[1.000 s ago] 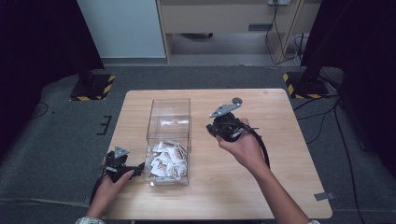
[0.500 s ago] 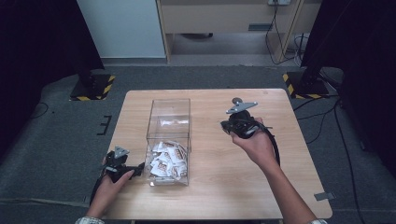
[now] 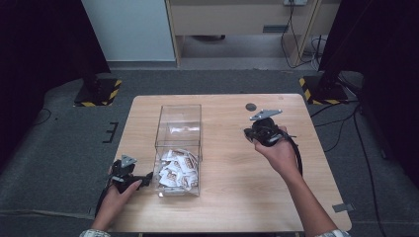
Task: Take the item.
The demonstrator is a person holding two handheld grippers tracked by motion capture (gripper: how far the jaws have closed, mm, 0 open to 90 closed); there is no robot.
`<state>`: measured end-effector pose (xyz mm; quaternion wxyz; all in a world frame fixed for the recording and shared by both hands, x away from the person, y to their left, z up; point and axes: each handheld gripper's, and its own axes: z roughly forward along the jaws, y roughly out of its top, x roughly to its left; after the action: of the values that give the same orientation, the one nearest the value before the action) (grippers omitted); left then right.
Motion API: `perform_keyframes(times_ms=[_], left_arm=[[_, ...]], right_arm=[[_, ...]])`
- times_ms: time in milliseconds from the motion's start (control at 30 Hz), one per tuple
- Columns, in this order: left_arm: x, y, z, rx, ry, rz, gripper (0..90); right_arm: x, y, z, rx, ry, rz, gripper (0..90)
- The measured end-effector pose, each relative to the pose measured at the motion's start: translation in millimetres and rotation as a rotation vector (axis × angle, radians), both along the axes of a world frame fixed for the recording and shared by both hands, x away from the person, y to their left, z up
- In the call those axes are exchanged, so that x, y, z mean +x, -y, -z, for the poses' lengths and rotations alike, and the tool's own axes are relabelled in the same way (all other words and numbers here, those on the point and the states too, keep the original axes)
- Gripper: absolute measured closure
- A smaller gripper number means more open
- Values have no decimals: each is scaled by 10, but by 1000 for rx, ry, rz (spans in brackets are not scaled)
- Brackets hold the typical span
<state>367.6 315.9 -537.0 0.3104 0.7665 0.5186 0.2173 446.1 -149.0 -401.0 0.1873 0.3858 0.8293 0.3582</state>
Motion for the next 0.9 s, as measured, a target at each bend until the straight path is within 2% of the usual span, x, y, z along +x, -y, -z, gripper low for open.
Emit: perform_keyframes(times_ms=[367,533,900], left_arm=[[0,0,0,0,0,0,0],[0,0,0,0,0,0,0],[0,0,0,0,0,0,0]], right_arm=[[155,169,221,10,-23,63,893],[227,202,343,-1,-52,90,893],[284,247,429,-6,-66,108,893]])
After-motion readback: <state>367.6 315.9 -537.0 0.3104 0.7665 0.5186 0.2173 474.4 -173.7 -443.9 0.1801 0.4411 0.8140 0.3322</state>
